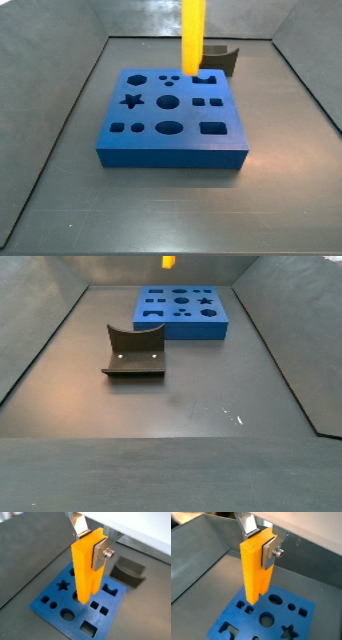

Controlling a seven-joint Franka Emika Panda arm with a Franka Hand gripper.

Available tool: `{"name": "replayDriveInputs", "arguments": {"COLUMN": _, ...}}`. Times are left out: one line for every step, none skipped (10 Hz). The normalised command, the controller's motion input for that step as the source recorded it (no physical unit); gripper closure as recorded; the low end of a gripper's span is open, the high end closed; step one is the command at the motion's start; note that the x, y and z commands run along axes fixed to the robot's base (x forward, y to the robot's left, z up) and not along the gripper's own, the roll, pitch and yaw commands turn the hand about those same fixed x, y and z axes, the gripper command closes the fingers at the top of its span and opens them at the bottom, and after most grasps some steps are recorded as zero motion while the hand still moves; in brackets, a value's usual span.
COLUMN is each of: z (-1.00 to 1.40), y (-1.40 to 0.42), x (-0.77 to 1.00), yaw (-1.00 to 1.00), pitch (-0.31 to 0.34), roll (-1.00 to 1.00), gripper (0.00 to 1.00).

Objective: Insert the double-square object.

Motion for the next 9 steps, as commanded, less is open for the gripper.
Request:
{"name": "replayDriveInputs", "arguments": {"z": -0.37, "y": 0.08, "x": 0.12, "yaw": -0.94, "pitch": 0.0, "roll": 0.05, "gripper": 1.0}}
{"name": "replayDriveInputs", "arguments": {"z": -0.32, "y": 0.19, "x": 0.15, "yaw": -0.77, "pitch": 0.077, "roll": 0.1, "gripper": 1.0}}
{"name": "replayDriveInputs", "arguments": {"z": -0.27, "y": 0.31, "x": 0.23, "yaw": -0.62, "pitch": 0.22, "roll": 0.04, "gripper": 1.0}}
{"name": "replayDriveInputs", "arguments": {"z": -0.26, "y": 0.31, "x": 0.23, "yaw": -0.62, "pitch": 0.229, "roll": 0.03, "gripper": 1.0}}
{"name": "replayDriveInputs", "arguments": {"z": -0.29, "y": 0.33, "x": 0.22, "yaw": -0.63, "pitch": 0.233, "roll": 0.05, "gripper": 1.0}}
{"name": "replayDriveInputs", "arguments": {"z": -0.23, "y": 0.3, "x": 0.21, "yaw": -0.64, "pitch": 0.229, "roll": 0.02, "gripper": 1.0}}
{"name": "replayDriveInputs", "arguments": {"z": -0.14, "y": 0.27, "x": 0.21, "yaw": -0.71, "pitch": 0.159, "roll": 0.0, "gripper": 1.0}}
{"name": "replayDriveInputs", "arguments": {"z": -0.09, "y": 0.23, "x": 0.18, "yaw": -0.77, "pitch": 0.114, "roll": 0.0, "gripper": 1.0}}
{"name": "replayDriveInputs", "arguments": {"z": -0.1, "y": 0.2, "x": 0.15, "yaw": -0.8, "pitch": 0.1, "roll": 0.0, "gripper": 1.0}}
